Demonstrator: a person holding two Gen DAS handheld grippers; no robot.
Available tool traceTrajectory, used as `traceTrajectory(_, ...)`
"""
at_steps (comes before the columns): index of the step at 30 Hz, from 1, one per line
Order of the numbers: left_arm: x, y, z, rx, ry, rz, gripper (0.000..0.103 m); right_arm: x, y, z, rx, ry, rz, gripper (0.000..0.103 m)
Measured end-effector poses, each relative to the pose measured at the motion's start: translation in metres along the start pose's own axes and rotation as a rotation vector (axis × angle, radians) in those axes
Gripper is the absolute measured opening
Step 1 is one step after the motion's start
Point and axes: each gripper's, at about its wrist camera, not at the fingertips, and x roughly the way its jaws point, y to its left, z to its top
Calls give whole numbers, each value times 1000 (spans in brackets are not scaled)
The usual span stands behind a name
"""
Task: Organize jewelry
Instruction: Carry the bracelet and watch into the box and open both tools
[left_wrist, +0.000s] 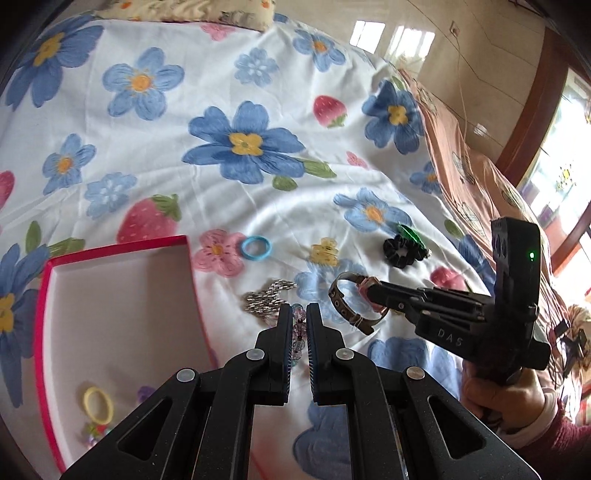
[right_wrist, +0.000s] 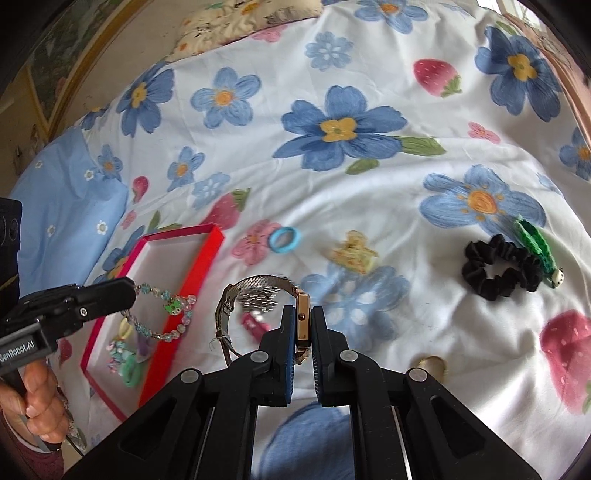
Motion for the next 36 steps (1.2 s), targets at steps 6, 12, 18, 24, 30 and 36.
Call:
traceTrajectory(6,-21,24,-11,-63,-21,25,6,7,26,-2,-36,16,35,7)
traceTrajectory(12,-36,50,-19,-128,-45,54,6,19,56,-4,-81,40,73,7)
traceTrajectory(18,-45,76,-26,-196,-60,71,6,34,85,-4,-119,59,113,7)
traceTrajectory(24,-44,98,-28,-241,-61,84,6,50,110,-1,-157,73,142,7)
traceTrajectory(30,-36,120,-26,-281,-60,91,6,67,133,4,-196,84,159,7)
traceTrajectory(36,-23,148,-28,-338,-51,85,6,86,153,9,-243,101,158,7)
